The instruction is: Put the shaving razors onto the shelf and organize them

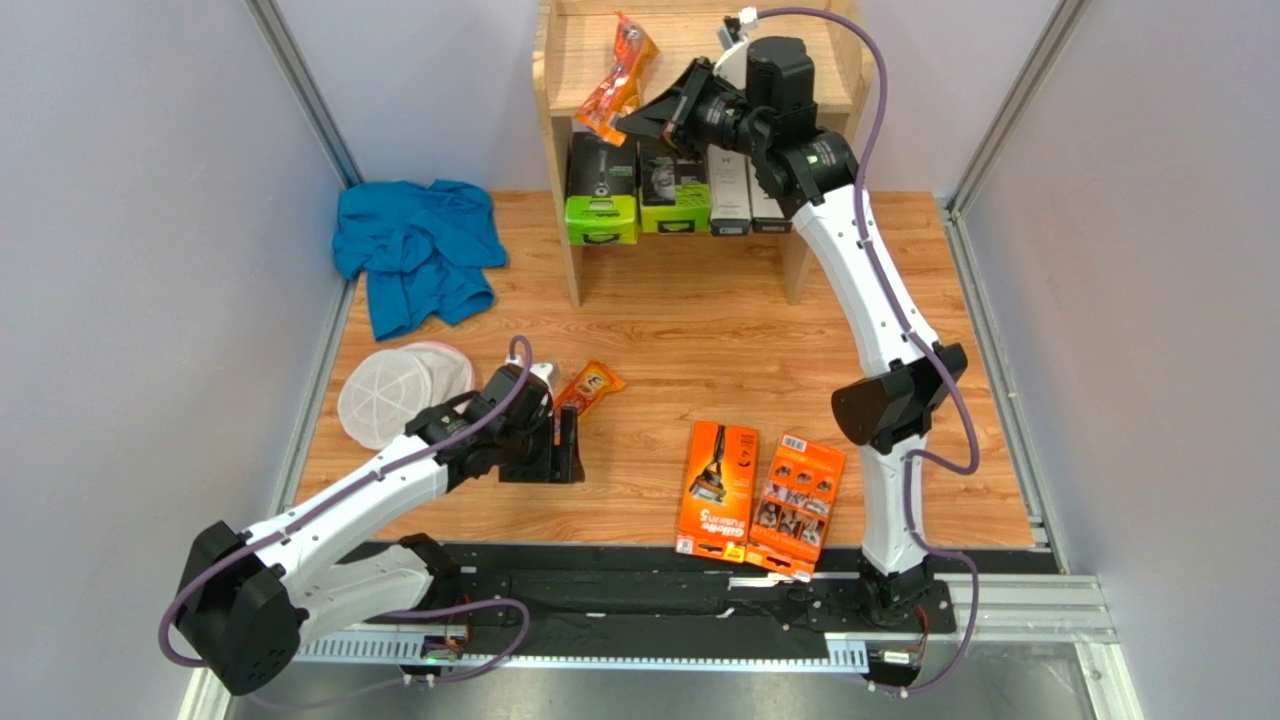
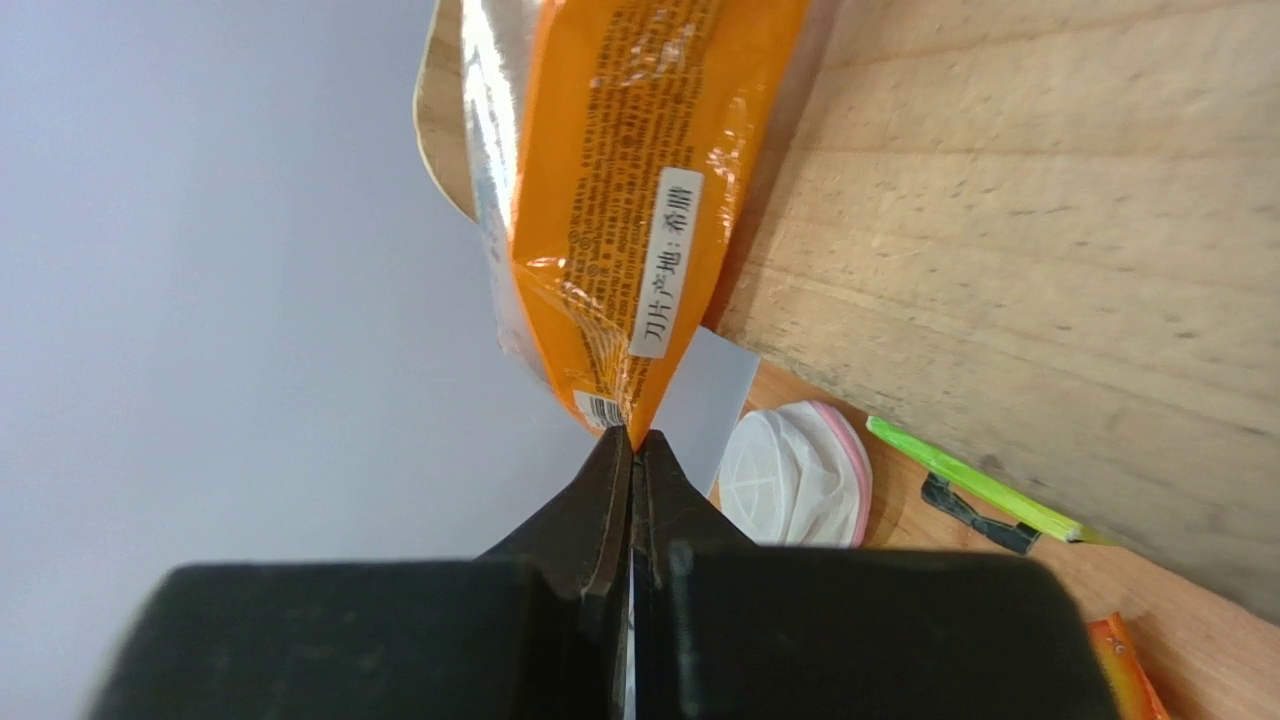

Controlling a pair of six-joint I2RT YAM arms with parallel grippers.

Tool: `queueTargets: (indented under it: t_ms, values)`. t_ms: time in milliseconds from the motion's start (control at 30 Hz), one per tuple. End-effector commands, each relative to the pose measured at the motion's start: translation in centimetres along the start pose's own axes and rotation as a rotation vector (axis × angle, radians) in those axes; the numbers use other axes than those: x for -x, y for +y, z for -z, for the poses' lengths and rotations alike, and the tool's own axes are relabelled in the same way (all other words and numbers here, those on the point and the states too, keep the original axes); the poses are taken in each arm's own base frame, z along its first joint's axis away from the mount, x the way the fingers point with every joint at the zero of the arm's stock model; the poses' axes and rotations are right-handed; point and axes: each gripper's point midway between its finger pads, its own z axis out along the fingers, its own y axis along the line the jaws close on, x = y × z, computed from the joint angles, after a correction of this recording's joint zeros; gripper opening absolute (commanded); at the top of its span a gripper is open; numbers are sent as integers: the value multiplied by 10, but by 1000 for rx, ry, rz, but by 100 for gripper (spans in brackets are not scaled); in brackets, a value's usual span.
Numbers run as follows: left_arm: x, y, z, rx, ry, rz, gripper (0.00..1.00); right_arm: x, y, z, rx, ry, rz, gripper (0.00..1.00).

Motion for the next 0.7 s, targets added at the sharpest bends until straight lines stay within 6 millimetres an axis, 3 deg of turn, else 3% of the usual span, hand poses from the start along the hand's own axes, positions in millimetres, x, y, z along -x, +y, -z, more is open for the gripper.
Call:
queueTargets:
  t_ms: [0, 167, 267, 400, 467, 500, 567, 600, 667]
  values:
    - [3, -3, 2, -20, -20, 16, 74, 0, 30, 4, 88, -3, 24, 0]
    - [9, -5, 6, -31, -56, 15, 74, 9, 44, 14, 113, -44, 43, 1]
    - [27, -16, 20, -62, -128, 3, 74, 16, 53, 19, 135, -68, 49, 1]
    - [88, -48, 74, -141, -355, -31, 74, 21, 52, 22, 137, -74, 40, 1]
    - [117, -55, 95, -125, -450, -38, 74, 20, 52, 21, 141, -73, 35, 1]
    - [142, -66, 123, -140, -522, -51, 74, 20, 52, 21, 143, -72, 34, 1]
    - [167, -73, 128, -120, -525, -57, 74, 19, 50, 19, 143, -64, 30, 1]
    - [190, -85, 153, -149, -579, -78, 74, 18, 51, 19, 146, -62, 31, 1]
    - [217, -92, 155, -157, -590, -76, 74, 17, 49, 17, 142, -55, 27, 1]
